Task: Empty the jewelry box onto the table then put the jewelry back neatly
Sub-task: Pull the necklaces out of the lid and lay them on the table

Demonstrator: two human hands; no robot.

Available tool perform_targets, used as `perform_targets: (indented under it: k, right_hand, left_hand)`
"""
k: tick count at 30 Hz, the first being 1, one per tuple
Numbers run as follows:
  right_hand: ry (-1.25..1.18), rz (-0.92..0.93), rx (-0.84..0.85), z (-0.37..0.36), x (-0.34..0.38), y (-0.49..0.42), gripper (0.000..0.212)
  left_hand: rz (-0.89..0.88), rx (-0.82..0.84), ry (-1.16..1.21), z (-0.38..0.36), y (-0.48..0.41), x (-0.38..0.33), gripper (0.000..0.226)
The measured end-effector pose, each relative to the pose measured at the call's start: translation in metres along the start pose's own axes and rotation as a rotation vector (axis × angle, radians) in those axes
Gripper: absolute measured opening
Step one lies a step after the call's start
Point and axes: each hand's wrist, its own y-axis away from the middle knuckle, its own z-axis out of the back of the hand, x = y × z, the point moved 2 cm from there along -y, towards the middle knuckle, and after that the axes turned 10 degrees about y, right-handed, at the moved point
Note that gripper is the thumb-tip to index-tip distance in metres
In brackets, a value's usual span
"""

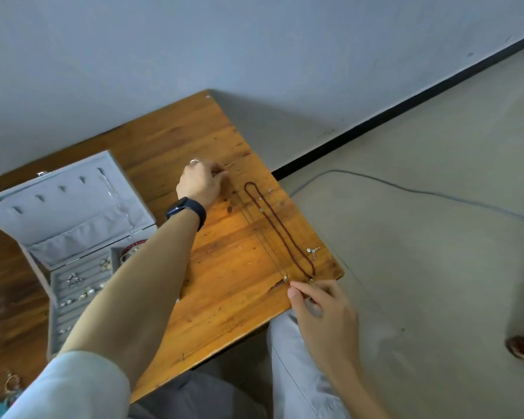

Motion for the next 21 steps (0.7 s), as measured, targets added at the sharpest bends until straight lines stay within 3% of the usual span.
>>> perform_targets:
  k: [7,12,21]
  right_hand:
    - [0.110,0.189,-0.119,-0.008,-0.005,-0.001,0.012]
    - [0.104,0.208,-0.106,-0.006,-0.007,0.002,0.019]
    - [0.068,0.262,-0.111,0.017,0.005,0.000,0.011]
  left_hand:
    - [-0.005,-0.031,0.033,-0.014,-0.005,0.011,0.028]
    - [-0.010,0.009,0.047,-0.014,-0.005,0.015,0.033]
    - [-0.028,0.125,0.091,0.015,0.026,0.002,0.037]
